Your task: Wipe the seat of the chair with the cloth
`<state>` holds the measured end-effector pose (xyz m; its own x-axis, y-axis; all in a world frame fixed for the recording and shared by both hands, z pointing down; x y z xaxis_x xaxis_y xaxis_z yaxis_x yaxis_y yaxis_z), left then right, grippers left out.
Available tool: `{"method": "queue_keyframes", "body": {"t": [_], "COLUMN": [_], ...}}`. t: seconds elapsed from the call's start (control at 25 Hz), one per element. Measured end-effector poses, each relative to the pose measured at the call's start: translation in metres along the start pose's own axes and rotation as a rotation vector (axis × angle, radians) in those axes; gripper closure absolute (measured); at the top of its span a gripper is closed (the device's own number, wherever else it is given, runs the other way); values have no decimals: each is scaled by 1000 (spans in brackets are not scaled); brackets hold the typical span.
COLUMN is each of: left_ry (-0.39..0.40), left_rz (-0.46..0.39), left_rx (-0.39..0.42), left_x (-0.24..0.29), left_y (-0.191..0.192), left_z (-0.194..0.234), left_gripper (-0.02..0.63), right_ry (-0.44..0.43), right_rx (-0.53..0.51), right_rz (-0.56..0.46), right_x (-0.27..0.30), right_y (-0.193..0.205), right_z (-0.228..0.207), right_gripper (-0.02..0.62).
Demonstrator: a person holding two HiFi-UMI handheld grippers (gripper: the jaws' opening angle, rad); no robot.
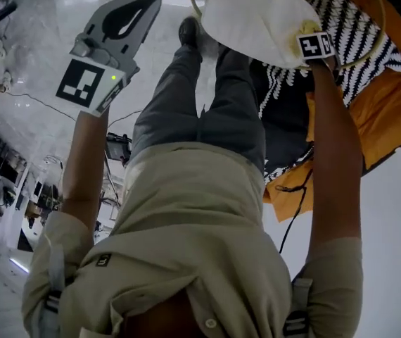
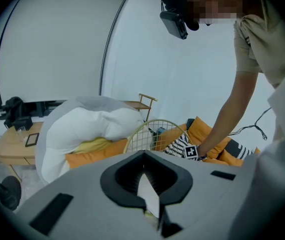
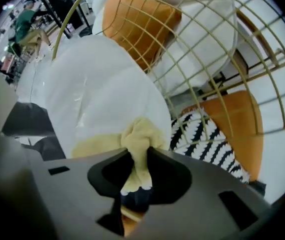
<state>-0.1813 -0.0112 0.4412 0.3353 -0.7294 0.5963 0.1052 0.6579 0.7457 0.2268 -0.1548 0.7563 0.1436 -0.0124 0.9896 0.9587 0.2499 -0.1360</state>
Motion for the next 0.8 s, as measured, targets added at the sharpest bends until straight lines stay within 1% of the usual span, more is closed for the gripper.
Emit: {"method": "queue_keyframes", "body": {"t": [0.08,0.16,0.24,0.32,0.48,0.64,0.8], "left_ry": [-10,-18,-21,-18,-14,-6,0], "left_rz": [0,-27,-69,-125,-192,-255,-305], "left_rx": [36,65,93,126,190,209,227], "left_x": [-15,-29,-44,-61,-90,-122,-156], "left_y": [-16,-36,-57,-76,-98,-114,-124], "left_z": [-3,-11,-22,-32,-45,-60,-72], "left_gripper": [589,589,589,589,589,589,589], "right_ry": [-60,-65,-28,3,64,137,232], "right_rx": [54,113,157,180,247,303,351], "right_rz": [-25,-59,-115,-213,-383,-475,-612], "right_x": [-11,-33,-64,-97,-161,-225,-294], "right_y": [2,4,3,-2,-7,5,16], "right_z": [14,22,24,30,38,46,51], "right_gripper": [503,503,503,503,503,503,503]}}
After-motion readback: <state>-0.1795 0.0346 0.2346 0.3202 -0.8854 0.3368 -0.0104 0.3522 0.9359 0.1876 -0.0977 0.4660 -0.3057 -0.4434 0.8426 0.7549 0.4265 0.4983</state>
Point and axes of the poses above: the fingertips, and each gripper's own axes: x forward along the fingers, z to its left, y out of its underside, the point moved 6 cm from there along -x, backward along the fingers, and after that the axes turned 7 degrees about -x, right-handed, at the moved point
